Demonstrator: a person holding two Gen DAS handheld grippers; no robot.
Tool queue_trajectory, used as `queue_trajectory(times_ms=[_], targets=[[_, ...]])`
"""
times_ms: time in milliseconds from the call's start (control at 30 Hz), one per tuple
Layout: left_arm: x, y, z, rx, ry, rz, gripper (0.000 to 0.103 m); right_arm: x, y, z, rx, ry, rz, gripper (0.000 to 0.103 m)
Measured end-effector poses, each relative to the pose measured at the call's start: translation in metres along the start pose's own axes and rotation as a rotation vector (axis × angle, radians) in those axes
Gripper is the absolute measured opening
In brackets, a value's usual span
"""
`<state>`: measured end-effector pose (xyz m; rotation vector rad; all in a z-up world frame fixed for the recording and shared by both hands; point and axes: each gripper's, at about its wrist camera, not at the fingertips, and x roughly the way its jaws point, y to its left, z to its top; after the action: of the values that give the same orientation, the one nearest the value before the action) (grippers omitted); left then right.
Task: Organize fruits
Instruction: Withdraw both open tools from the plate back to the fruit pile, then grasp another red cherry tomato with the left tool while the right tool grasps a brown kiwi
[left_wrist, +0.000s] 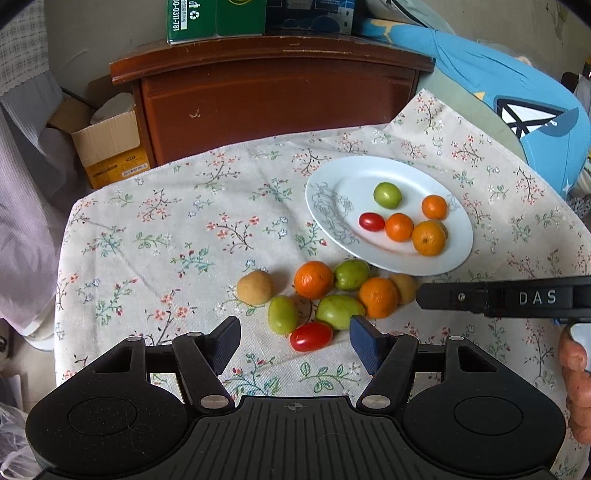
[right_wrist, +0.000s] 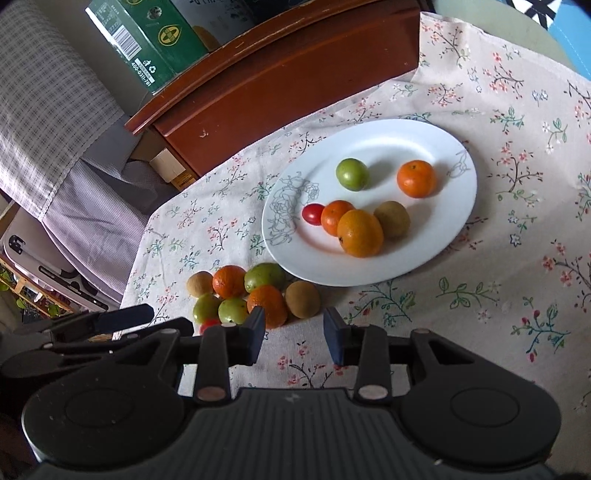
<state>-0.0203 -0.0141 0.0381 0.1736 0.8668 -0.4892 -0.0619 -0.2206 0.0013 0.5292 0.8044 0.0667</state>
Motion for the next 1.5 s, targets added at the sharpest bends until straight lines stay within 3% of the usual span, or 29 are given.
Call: queue_trajectory(times_ms=[267,467,667,767,933,1333,1500], targets=[[0.01,-0.004,-0.004,0.016,0.014,-0.017,0.063,0.012,0.0,-0.001,0.005,-0.012,-0.011,0.036],[0.02,-0.006,-0.006,0.008,0.026,-0.026,0.061,0.018,-0.005,-0.002,0.022,-0.018,0.001,0.03],[0.029,-0.006,-0.007,-0.014,0.04,-0.036,0.045,0.02,-0.004,-0.002,0.014,-0.001,0.02,0.016],[0.031,-0.007,-0.008,-0.013,0.044,-0.046,0.037,0.021,-0.005,-0.003,0.027,0.024,0.027,0.014],[0.029,-0.003,-0.01,-0.026,0.05,-0.043,0.028,0.021,0.002,-0.005,0.0,0.045,0.035,0.014],[0.031,-0.006,-0.009,-0.008,0.031,-0.021,0.031,0.021,0.001,-0.004,0.001,-0.002,0.007,0.025],[0.033,-0.006,-0.009,-0.001,0.024,-0.009,0.031,0.023,0.0,-0.002,0.006,-0.021,-0.003,0.025]])
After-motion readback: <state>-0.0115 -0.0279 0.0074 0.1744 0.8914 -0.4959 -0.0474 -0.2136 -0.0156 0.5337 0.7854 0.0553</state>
